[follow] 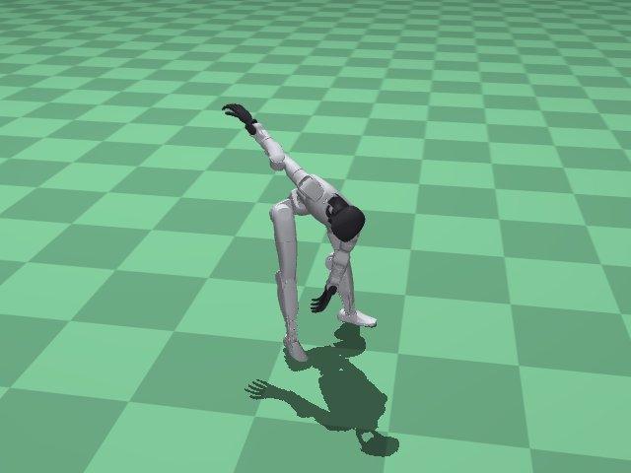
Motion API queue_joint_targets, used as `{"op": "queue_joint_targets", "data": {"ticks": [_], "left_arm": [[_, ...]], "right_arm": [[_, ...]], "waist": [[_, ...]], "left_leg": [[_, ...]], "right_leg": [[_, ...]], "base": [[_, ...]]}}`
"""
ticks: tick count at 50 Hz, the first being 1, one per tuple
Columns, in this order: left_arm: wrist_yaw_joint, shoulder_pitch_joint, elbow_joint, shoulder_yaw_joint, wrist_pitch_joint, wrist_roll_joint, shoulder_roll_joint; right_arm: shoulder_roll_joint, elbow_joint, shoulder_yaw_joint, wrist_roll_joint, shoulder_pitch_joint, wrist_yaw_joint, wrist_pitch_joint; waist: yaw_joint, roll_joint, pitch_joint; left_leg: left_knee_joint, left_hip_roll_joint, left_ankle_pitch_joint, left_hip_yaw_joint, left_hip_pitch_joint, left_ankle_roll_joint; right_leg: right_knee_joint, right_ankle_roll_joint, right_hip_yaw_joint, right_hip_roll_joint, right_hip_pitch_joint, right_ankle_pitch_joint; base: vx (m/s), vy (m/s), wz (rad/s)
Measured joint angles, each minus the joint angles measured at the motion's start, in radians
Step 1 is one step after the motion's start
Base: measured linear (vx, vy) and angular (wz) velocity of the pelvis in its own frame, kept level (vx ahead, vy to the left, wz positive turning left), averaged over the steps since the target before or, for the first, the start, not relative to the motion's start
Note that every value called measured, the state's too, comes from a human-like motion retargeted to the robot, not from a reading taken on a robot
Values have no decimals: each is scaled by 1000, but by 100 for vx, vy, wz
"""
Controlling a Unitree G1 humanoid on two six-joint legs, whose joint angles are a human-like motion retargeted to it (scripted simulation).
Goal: In place motions
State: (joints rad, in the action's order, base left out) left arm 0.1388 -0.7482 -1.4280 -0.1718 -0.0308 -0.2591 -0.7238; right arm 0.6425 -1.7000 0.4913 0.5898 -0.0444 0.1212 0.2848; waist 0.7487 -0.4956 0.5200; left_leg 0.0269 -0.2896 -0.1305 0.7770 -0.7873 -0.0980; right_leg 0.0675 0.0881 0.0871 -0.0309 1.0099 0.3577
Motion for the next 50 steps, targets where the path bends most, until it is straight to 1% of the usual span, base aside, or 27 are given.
{"op": "queue_joint_targets", "data": {"ticks": [4, 7, 9, 12, 14, 15, 17, 20, 22, 25, 28, 31, 33, 35, 38, 40, 42, 45, 47, 48, 50], "left_arm": [[-35, 175, -11, 23, 8, -12, -31], [-40, 341, -15, 59, 21, -1, -50], [-43, 480, -31, 77, 28, -7, -42], [-34, 669, -47, 100, 48, -81, 3], [-11, 859, -29, 34, 70, -104, 79], [-6, 932, -22, -17, 75, -98, 115], [-1, 1098, -43, -148, 111, -107, 181], [-31, 1249, -109, -299, 197, -133, 206], [-89, 1298, -150, -394, 223, -154, 179], [-195, 1314, -180, -488, 228, -189, 97], [-239, 1294, -137, -490, 199, -144, 16], [-260, 1270, -113, -462, 172, -67, -38], [-311, 1242, -114, -454, 171, -25, -51], [-339, 1213, -116, -468, 170, -5, -36], [-335, 1147, -141, -479, 172, -14, 18], [-322, 1090, -162, -459, 180, -20, 65], [-318, 1041, -190, -403, 182, -41, 110], [-365, 998, -234, -298, 141, -78, 139], [-435, 975, -255, -260, 103, -75, 159], [-474, 963, -263, -233, 77, -76, 166], [-505, 937, -272, -176, 40, -81, 172]], "right_arm": [[48, 0, 7, -44, 1, 68, 16], [86, 0, 5, -115, 27, 77, 15], [113, 0, 5, -180, 52, 67, 7], [150, 0, 0, -262, 86, 37, -5], [178, 2, 20, -354, 109, -4, -25], [189, 5, 32, -394, 117, -26, -32], [216, 26, 20, -484, 137, -94, -53], [250, 40, -37, -559, 162, -113, -91], [266, 47, -67, -595, 161, -84, -104], [280, 58, -83, -638, 148, -55, -125], [284, 77, -63, -673, 119, -57, -146], [270, 100, -76, -718, 123, -66, -170], [258, 118, -96, -768, 150, -79, -190], [252, 130, -109, -814, 175, -80, -204], [262, 130, -105, -848, 213, -60, -226], [281, 119, -84, -853, 228, -35, -241], [298, 116, -71, -845, 233, -14, -272], [264, 148, -31, -853, 250, -4, -308], [246, 174, -13, -838, 266, 3, -315], [239, 185, -11, -812, 280, 7, -319], [243, 195, -9, -746, 306, 5, -342]], "waist": [[-26, 56, 0], [-56, 101, 0], [-90, 144, 0], [-148, 210, 0], [-220, 279, 0], [-251, 305, 0], [-313, 373, 0], [-396, 461, 0], [-458, 525, 0], [-547, 625, 0], [-638, 726, 0], [-705, 784, 0], [-757, 818, 0], [-816, 847, 0], [-913, 902, 0], [-996, 956, 0], [-1080, 1008, 0], [-1222, 1016, 0], [-1294, 1016, 0], [-1343, 1016, 0], [-1441, 1016, 0]], "left_leg": [[-12, -1, 2, -11, 52, -2], [-20, 6, 7, -15, 101, -5], [-26, 13, 10, -23, 136, -5], [-31, 23, 13, -33, 182, -8], [-34, 27, 19, -40, 222, -12], [-35, 29, 21, -37, 240, -13], [-37, 37, 28, -49, 283, -11], [-43, 59, 38, -70, 331, -1], [-51, 78, 43, -97, 355, 7], [-69, 113, 49, -159, 374, 20], [-88, 159, 55, -239, 389, 28], [-102, 210, 54, -307, 382, 34], [-103, 255, 50, -351, 359, 41], [-97, 297, 43, -383, 336, 47], [-86, 354, 29, -424, 284, 58], [-81, 386, 19, -448, 244, 66], [-77, 415, 11, -466, 208, 74], [-55, 455, -5, -468, 152, 81], [-41, 472, -17, -469, 109, 86], [-34, 481, -24, -470, 80, 87], [-23, 489, -34, -465, 22, 85]], "right_leg": [[-9, -6, -23, -7, -72, -18], [-15, -11, -36, -16, -133, -31], [-20, -15, -51, -26, -181, -42], [-22, -19, -73, -39, -245, -56], [-22, -18, -91, -47, -299, -69], [-24, -16, -94, -50, -320, -75], [-29, -11, -118, -62, -380, -95], [-38, -8, -157, -84, -463, -127], [-42, -5, -195, -107, -522, -152], [-47, 4, -269, -153, -612, -188], [-48, 14, -355, -204, -704, -220], [-46, 28, -432, -258, -762, -239], [-41, 38, -487, -298, -781, -243], [-37, 50, -529, -334, -786, -243], [-32, 64, -585, -379, -765, -238], [-36, 71, -617, -405, -740, -233], [-40, 75, -640, -427, -715, -225], [-43, 73, -631, -462, -646, -210], [-50, 68, -616, -476, -591, -202], [-51, 63, -611, -482, -556, -198], [-50, 51, -591, -482, -489, -193]], "base": [[18, -2, 18], [30, 0, 22], [27, 0, 38], [35, 8, 40], [31, 3, 34], [32, 11, 30], [36, 20, 47], [35, 28, 70], [34, 35, 104], [32, 25, 136], [35, 29, 151], [26, 16, 142], [4, -5, 146], [-9, -20, 134], [-2, -23, 119], [3, -28, 112], [15, -30, 94], [6, -35, 68], [21, -27, 62], [13, -42, 65], [4, -51, 57]]}}
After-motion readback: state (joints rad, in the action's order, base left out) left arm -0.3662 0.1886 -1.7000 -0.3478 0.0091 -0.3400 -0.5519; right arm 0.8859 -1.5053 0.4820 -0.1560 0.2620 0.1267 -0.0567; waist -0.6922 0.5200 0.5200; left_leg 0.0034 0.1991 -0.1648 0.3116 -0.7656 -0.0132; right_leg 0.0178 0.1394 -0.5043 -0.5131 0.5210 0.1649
